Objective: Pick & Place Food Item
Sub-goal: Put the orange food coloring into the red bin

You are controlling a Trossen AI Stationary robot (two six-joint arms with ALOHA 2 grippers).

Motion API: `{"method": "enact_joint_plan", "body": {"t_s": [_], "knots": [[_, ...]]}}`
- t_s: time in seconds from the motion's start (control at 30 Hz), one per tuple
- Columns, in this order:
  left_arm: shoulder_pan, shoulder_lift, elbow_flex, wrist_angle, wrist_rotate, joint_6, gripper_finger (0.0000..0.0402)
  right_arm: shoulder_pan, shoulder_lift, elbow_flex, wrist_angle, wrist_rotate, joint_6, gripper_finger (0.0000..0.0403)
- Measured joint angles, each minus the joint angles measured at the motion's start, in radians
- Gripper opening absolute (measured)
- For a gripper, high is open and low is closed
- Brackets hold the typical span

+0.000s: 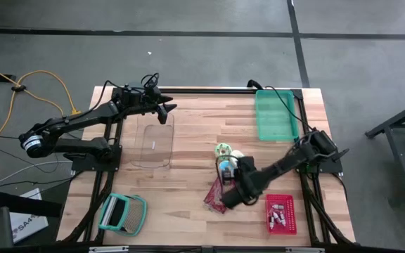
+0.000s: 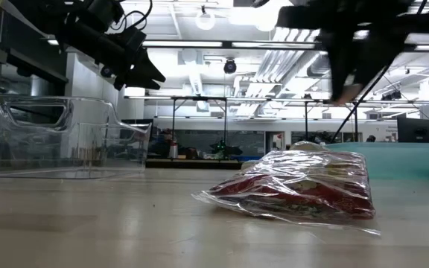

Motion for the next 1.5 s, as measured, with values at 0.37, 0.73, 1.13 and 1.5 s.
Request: {"method": "enact_joint_plan", "body": {"t_s": [0.37, 0.73, 1.13, 1.5], "knots": [[0.000, 0.000, 0.000, 0.000, 0.000, 0.000, 0.0195, 0.189, 0.000, 0.000, -0.080, -0.133, 0.185, 0.0067], [0.000, 0.000, 0.000, 0.000, 0.000, -0.003, 0.0195, 0.355, 0.000, 0.000, -0.112, -0.220, 0.351, 0.0067], [0.000, 0.000, 0.000, 0.000, 0.000, -0.003, 0.0195, 0.480, 0.000, 0.000, -0.133, -0.280, 0.452, 0.0067], [0.000, 0.000, 0.000, 0.000, 0.000, -0.002, 0.0195, 0.504, 0.000, 0.000, -0.130, -0.281, 0.451, 0.0067]]}}
